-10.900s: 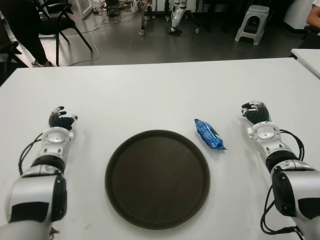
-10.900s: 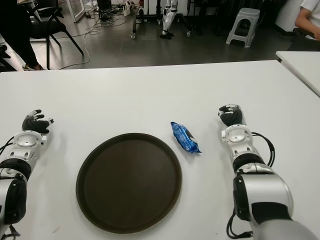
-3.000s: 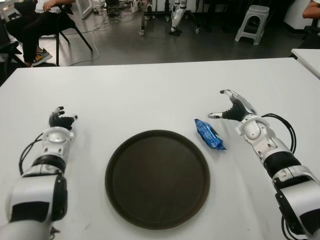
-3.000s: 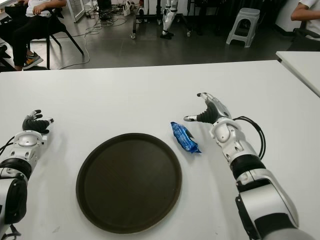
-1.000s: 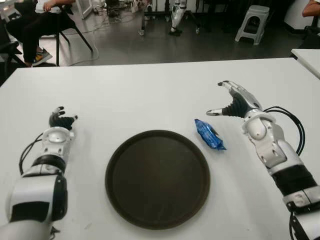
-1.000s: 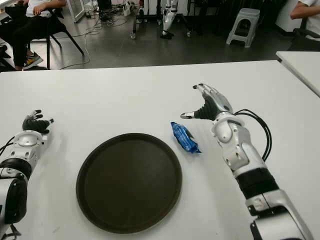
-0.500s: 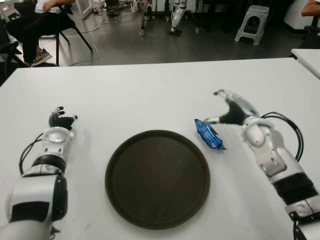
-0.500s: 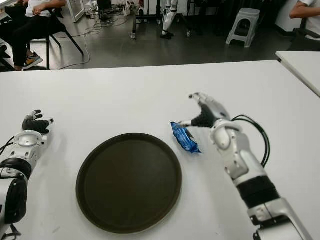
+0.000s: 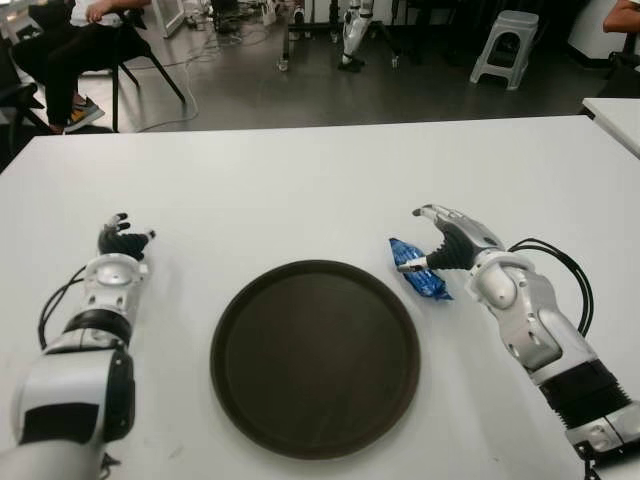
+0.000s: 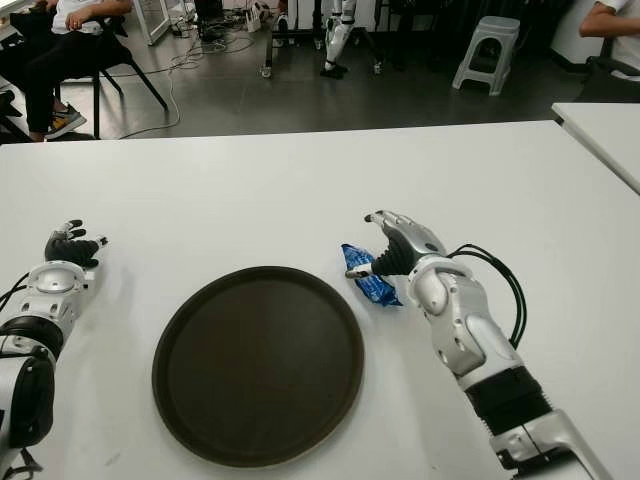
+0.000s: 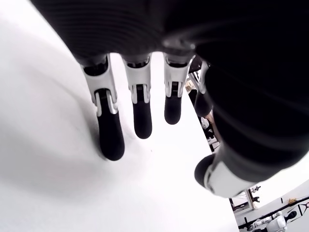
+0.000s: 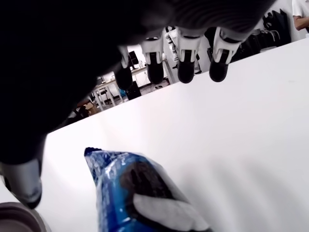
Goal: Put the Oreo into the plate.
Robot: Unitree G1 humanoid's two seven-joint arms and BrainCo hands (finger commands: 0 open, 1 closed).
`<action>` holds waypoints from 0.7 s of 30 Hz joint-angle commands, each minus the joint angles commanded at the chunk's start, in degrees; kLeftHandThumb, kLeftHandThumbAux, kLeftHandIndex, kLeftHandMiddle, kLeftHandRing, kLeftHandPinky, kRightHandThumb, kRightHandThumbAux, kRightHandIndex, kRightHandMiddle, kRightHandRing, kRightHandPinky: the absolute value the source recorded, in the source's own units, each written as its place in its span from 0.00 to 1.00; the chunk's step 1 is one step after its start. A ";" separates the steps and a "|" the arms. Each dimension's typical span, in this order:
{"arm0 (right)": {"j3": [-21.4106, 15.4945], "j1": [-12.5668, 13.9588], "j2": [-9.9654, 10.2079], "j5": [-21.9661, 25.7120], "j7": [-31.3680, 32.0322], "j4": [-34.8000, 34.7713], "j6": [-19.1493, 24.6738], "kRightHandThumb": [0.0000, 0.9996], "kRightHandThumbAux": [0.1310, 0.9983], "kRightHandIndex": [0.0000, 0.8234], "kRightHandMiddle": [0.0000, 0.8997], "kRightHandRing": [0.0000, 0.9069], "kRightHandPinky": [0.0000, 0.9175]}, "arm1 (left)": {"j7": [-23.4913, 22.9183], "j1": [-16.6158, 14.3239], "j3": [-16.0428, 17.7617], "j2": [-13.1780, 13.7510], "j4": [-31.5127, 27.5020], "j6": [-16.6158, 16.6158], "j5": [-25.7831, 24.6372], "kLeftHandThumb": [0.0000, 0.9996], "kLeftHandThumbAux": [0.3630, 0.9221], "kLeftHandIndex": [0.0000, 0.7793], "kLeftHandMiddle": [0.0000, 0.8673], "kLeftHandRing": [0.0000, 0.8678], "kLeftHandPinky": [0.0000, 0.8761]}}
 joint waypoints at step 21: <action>1.97 -1.34 -0.02 -1.40 0.75 4.37 -0.49 0.00 0.57 0.00 0.00 0.00 0.00 | 0.17 -0.09 -0.20 -0.22 0.06 0.41 0.42 0.30 0.67 0.17 0.17 0.19 0.20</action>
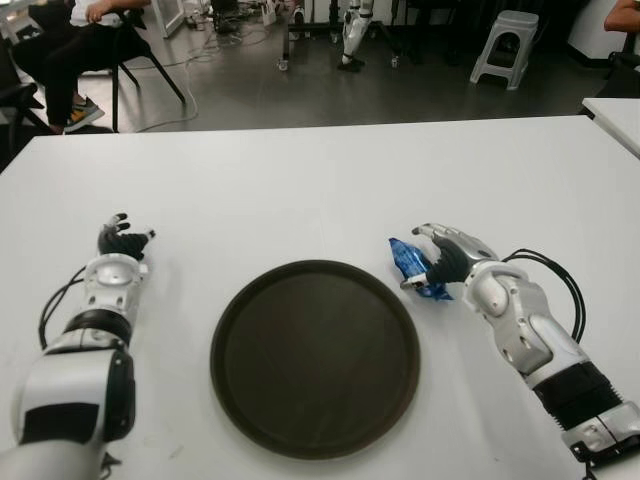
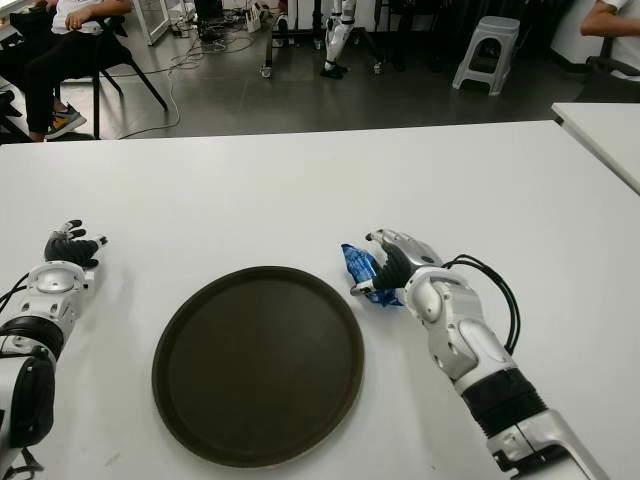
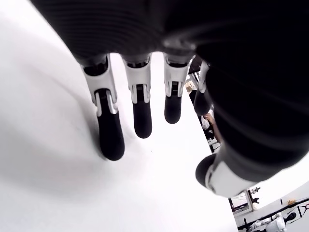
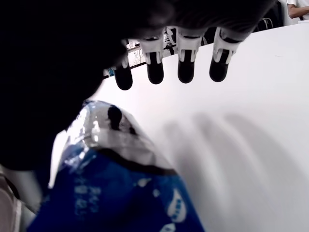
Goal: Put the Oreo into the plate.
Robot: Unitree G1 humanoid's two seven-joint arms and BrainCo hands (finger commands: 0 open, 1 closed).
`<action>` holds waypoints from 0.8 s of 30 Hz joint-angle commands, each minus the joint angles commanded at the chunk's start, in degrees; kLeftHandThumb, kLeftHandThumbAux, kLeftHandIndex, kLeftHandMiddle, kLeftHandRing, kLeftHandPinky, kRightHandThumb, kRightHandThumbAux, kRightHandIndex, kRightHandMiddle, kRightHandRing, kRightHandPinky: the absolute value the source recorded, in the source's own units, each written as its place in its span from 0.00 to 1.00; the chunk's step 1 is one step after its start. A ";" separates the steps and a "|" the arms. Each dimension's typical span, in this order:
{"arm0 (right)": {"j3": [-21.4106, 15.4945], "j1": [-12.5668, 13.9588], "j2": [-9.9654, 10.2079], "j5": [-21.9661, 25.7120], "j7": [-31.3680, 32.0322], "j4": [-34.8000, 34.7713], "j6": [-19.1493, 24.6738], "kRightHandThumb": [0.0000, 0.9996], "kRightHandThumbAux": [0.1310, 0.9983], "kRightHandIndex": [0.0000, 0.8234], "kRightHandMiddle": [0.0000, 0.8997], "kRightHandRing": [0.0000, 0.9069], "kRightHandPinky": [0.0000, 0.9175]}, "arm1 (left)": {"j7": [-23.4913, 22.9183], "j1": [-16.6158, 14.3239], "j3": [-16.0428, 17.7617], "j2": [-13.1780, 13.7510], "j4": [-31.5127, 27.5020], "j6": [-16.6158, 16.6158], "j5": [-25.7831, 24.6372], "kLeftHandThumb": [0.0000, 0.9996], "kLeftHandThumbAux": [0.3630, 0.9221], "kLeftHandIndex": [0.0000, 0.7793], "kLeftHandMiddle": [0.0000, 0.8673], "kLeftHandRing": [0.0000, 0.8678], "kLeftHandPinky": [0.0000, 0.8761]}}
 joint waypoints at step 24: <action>1.18 -3.04 0.45 -1.08 -2.31 6.38 -1.22 0.00 0.62 0.00 0.00 0.00 0.00 | -0.26 -0.03 0.22 0.03 0.07 -0.24 -0.31 0.34 0.67 0.16 0.17 0.18 0.17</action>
